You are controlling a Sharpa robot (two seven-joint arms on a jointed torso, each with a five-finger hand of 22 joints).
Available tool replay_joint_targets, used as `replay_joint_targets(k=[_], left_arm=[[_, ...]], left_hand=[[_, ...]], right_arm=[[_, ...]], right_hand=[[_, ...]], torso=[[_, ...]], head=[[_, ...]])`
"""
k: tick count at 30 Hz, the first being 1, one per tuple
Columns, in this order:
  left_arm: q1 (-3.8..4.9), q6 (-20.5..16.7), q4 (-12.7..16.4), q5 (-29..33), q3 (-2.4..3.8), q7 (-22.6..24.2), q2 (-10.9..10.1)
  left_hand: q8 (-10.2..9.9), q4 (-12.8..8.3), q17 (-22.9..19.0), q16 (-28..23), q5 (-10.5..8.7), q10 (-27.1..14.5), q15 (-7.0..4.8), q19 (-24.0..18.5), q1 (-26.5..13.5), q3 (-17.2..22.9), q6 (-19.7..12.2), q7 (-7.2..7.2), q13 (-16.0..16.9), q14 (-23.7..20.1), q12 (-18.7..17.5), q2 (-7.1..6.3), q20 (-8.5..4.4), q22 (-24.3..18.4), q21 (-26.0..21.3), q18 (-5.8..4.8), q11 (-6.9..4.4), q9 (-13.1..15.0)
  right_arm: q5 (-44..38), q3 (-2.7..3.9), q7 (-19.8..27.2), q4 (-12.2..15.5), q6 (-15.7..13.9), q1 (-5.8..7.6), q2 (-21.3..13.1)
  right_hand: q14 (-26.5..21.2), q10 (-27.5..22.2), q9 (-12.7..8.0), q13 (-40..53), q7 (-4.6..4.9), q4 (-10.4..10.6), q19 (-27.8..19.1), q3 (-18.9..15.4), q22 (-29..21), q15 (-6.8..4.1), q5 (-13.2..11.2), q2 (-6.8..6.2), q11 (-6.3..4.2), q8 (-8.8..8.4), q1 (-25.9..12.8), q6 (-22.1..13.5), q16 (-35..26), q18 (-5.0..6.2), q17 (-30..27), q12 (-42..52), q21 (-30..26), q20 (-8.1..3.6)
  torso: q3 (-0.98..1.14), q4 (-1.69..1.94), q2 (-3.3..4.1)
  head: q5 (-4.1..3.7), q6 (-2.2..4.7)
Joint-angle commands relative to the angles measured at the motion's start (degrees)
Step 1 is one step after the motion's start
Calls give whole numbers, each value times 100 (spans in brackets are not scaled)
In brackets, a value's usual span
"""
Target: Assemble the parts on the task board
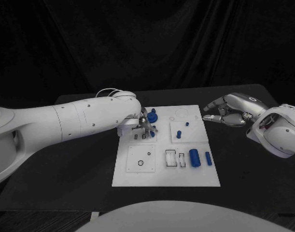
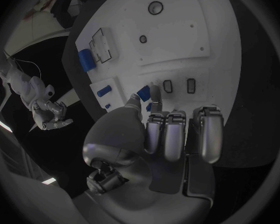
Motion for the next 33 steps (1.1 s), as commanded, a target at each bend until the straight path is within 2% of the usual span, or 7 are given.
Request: replay_joint_targets(k=[1,16,20,23,28,31,33], left_arm=[[-15,24,-14,0,6,109,22],[-24,27,-63,1,6,239,55],[-27,37,-64,2,6,271,54],[-29,42,-60,2,6,292,49],[-31,50,-38,2,6,312,26],[-31,49,-25,2,6,320,10],[-31,41,-14,2,6,321,-4]], left_hand=[[-54,-40,1509,15,75,608,-40,-14,68,55,33,10,1503,606,20,5,-36,578,-24,-91,-34,33],[-349,-278,1509,15,606,608,-55,-50,220,365,47,-6,1503,606,20,5,-56,553,-73,-80,-51,191],[-455,-401,1509,15,868,608,-63,-58,313,525,49,-15,1503,606,20,-26,-63,550,-88,-77,-58,240],[-537,-532,1509,15,935,608,-70,-66,419,700,48,-24,1503,606,20,-55,-69,546,-100,-74,-65,273],[-661,-716,1509,15,1160,608,-76,-56,490,1016,66,-25,1503,606,20,-151,-77,564,-106,-76,-69,325],[-766,-879,1509,15,1524,608,-80,-55,495,1402,78,-14,1503,606,20,-269,-81,572,-117,-75,-64,377],[-825,-942,1509,15,1588,608,-76,-55,397,1712,102,-7,1503,606,20,-374,-75,577,-125,-75,-62,428]], right_arm=[[-3,4,-16,-10,-84,-20,7],[-3,4,-59,-43,-95,-71,9],[-3,4,-70,-51,-96,-81,13],[-3,4,-74,-57,-100,-89,17],[-3,4,-78,-68,-107,-101,21],[-3,4,-80,-74,-108,-106,21],[-3,4,-81,-76,-109,-109,19]], right_hand=[[135,-16,-10,-5,-4,-33,42,-9,4,32,19,11,21,-19,18,52,11,23,-8,2,-17,-8],[131,-20,-14,-11,-1,-39,41,-6,5,33,41,10,24,-26,37,59,-7,24,-21,-3,-33,-7],[129,-26,-20,-21,2,-61,42,7,10,34,79,7,26,-37,90,72,-10,25,-24,-12,-44,-5],[127,-30,-26,-26,2,-85,41,15,13,36,86,-10,26,-47,146,82,-22,27,-34,-16,-61,-5],[127,-30,-27,-26,2,-92,42,18,15,35,88,-14,26,-49,161,85,-23,26,-34,-16,-60,-5],[127,-32,-28,-30,2,-99,41,20,14,35,89,-18,26,-52,178,89,-21,28,-33,-20,-71,-5],[127,-32,-28,-30,2,-99,41,20,14,35,89,-18,26,-52,178,89,-21,28,-33,-20,-71,-5]], torso=[[5,-2,-7],[8,-13,-11],[9,-5,-11],[8,-8,-11],[6,-16,-9],[6,-14,-9],[7,-13,-10]], head=[[4,-1],[11,-1],[15,-1],[19,-1],[27,-1],[27,-1],[28,-1]])
